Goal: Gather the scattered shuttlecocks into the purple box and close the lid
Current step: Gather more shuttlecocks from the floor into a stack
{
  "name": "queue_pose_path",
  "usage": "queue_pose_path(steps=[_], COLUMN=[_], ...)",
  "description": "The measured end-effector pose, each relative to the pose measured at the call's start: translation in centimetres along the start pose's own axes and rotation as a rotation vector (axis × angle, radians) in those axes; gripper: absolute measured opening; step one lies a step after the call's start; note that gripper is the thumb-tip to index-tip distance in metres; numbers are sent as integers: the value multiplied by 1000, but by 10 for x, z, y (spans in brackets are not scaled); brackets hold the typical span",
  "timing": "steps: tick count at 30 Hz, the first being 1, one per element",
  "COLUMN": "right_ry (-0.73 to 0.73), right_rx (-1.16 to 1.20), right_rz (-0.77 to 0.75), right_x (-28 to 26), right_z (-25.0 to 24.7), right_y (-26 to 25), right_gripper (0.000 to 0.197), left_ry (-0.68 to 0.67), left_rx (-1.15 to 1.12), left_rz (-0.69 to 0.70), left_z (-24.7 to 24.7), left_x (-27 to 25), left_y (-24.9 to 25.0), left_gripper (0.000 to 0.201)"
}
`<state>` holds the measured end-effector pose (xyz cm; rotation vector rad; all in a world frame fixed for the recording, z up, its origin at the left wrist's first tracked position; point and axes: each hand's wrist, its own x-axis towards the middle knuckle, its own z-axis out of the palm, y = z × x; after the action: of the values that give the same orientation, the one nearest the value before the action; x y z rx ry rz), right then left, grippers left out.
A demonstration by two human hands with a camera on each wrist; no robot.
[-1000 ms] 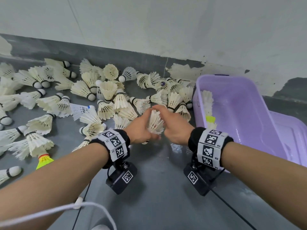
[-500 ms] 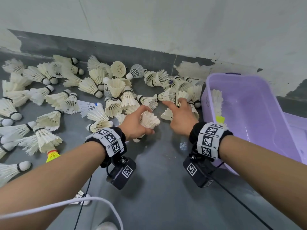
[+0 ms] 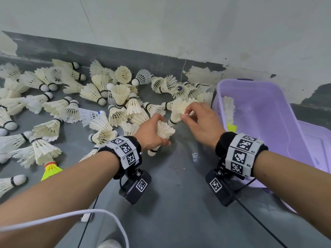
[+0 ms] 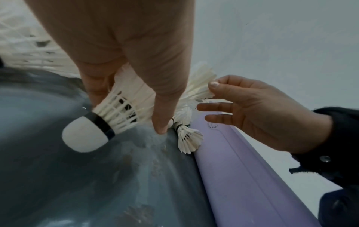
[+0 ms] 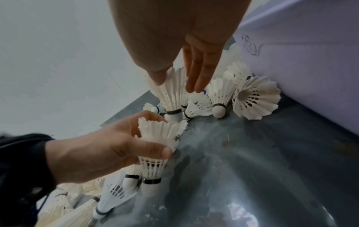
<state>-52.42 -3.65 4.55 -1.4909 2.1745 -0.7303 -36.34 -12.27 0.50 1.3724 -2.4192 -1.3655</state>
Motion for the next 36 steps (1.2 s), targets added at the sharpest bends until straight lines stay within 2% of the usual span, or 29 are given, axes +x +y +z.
queue_pose_path(steps=[4, 9, 13, 15, 17, 20, 22, 25, 27, 30, 34, 36], right_ry=[-28, 34, 99, 74, 29, -49, -91, -127, -96, -5, -209, -235], right_rx=[-43, -24, 140, 206, 221, 171, 150, 187, -3, -232, -228, -169], right_rz=[-58, -13, 117, 154, 128, 45, 49, 136, 170, 335, 523, 606], right_x=[-1, 1, 7, 8, 5, -2, -4, -5, -5, -5, -2, 3], right_z=[1, 5, 9, 10, 12, 14, 14, 14, 18, 20, 25, 28], right_y=[-7, -11, -11, -12, -12, -10, -7, 1, 9, 12, 13, 16], right_gripper=[20, 19, 18, 20, 26, 25, 26, 32, 44, 59, 77, 81], left_ry=[-15, 0, 49, 71, 93, 110, 97, 43, 16, 22, 28, 21], left_rx=[-23, -58, -62, -79, -111, -207, -187, -39, 4, -33, -40, -28], left_rz=[11, 10, 68, 79, 72, 117, 188, 234, 202, 138, 144, 143], left_z=[7, 6, 3, 2, 2, 1, 0, 0, 4, 10, 14, 16], left_x=[3, 3, 3, 4, 6, 6, 7, 6, 6, 8, 12, 14], left_y=[6, 7, 0, -3, -4, -1, -2, -5, -5, -4, 0, 0], left_gripper=[88, 103, 89, 81, 78, 96, 106, 85, 70, 62, 61, 62])
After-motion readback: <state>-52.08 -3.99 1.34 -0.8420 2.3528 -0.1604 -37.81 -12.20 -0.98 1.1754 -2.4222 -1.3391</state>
